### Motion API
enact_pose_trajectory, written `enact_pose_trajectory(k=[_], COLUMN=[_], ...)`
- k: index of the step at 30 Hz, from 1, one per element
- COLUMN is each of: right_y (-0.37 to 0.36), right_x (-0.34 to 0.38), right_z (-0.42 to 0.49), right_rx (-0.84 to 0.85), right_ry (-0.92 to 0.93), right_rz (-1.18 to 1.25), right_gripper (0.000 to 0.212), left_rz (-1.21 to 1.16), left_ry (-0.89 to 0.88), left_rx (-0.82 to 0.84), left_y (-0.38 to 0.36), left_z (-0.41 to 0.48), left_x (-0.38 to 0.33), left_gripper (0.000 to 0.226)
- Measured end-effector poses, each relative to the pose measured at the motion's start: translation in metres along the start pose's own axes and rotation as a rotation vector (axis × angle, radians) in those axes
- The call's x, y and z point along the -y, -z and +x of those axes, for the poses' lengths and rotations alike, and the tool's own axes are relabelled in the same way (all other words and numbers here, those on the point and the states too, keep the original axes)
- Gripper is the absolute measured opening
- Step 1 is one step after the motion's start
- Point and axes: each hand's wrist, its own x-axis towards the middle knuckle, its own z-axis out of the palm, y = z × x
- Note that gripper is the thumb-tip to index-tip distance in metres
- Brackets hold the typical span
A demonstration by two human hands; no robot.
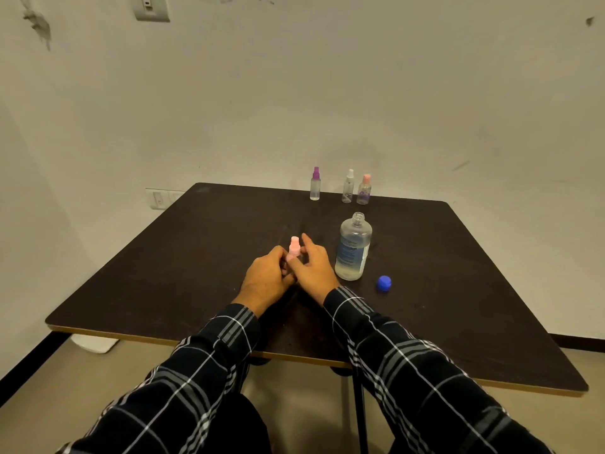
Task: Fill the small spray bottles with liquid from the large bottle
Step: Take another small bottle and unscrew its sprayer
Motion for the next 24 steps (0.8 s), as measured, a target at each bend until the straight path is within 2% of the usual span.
enact_pose_trajectory(k=[2, 3, 6, 8, 11, 14, 15, 19, 22, 24], right_y=[0.003, 0.004, 0.004, 0.005, 0.005, 0.001, 0.000, 0.000, 0.005, 0.010], right_x=[0.002, 0.004, 0.008, 0.005, 0.003, 0.005, 0.007, 0.017, 0.020, 0.020], right_z=[0.000, 0.002, 0.003, 0.004, 0.001, 0.002, 0.004, 0.008, 0.005, 0.003], right_rx=[-0.062, -0.110, -0.165, -0.161, -0.118, -0.130, -0.167, -0.267, -0.237, -0.253], right_ry=[-0.029, -0.046, -0.062, -0.015, 0.074, 0.012, -0.013, -0.039, 0.052, 0.128], right_rz=[-0.001, 0.016, -0.009, -0.032, -0.039, -0.072, -0.086, -0.151, -0.201, -0.150], right_gripper=[0.074, 0.070, 0.037, 0.024, 0.033, 0.056, 0.055, 0.030, 0.033, 0.033], left_rz=[0.002, -0.002, 0.002, -0.009, -0.029, -0.027, -0.028, -0.026, -0.037, -0.047], left_ry=[0.004, 0.003, -0.014, -0.015, -0.016, -0.014, -0.010, -0.020, -0.016, -0.016], left_rx=[-0.002, 0.000, 0.000, -0.007, -0.012, -0.014, -0.010, 0.005, 0.015, 0.012], left_y=[-0.001, 0.000, 0.000, 0.000, 0.000, 0.000, 0.000, 0.000, 0.000, -0.001], left_z=[0.000, 0.000, 0.001, 0.001, 0.000, 0.000, 0.000, 0.002, 0.004, 0.004], left_x=[0.000, 0.001, 0.001, 0.002, 0.002, 0.002, 0.002, 0.002, 0.004, 0.004], left_gripper=[0.024, 0.024, 0.023, 0.022, 0.022, 0.021, 0.021, 0.023, 0.024, 0.025])
